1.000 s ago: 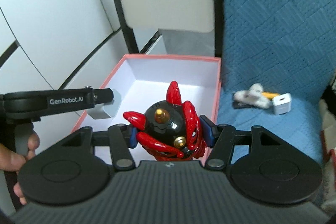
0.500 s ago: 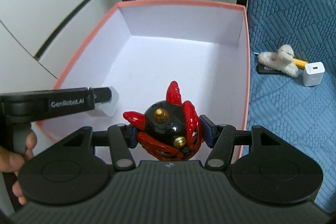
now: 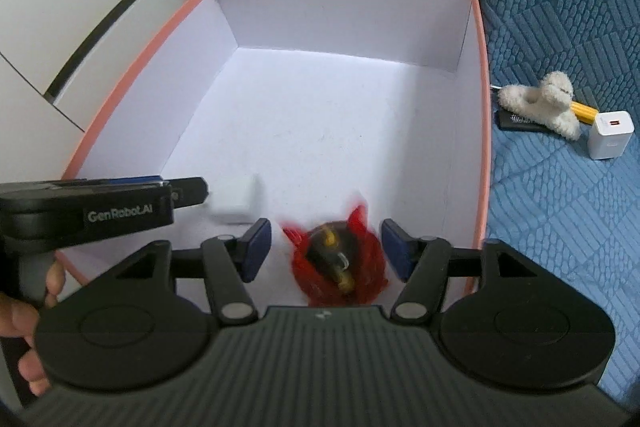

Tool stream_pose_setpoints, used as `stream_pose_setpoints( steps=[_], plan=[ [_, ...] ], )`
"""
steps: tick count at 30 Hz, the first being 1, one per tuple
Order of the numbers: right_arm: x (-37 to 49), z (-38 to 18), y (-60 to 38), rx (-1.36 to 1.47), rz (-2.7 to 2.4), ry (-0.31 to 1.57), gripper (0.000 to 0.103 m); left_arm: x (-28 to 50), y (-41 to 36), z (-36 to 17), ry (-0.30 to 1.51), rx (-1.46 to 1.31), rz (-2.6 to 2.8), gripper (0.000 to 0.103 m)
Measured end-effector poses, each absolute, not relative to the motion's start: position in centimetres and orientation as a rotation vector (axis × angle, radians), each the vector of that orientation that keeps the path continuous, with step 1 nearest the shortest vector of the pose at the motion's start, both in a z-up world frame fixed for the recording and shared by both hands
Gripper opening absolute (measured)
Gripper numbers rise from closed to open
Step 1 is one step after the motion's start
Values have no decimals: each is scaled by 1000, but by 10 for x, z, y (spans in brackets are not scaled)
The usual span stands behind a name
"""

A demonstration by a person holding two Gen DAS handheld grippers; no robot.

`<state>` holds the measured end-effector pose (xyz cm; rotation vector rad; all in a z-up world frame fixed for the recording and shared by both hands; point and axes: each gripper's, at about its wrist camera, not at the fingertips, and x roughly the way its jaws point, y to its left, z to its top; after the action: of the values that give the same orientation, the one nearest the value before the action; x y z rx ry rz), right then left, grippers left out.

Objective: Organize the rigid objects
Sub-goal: 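Carry the charger and figurine into the pink box and open both tools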

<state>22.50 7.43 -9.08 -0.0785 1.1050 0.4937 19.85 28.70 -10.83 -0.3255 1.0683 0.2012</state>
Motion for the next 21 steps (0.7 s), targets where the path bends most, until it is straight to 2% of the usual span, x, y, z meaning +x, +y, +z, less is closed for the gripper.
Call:
stream_pose_setpoints(
  steps=[21],
  plan=[
    [169, -25, 5, -6, 507, 960, 64, 138, 224, -15, 900, -271, 157, 47]
  ],
)
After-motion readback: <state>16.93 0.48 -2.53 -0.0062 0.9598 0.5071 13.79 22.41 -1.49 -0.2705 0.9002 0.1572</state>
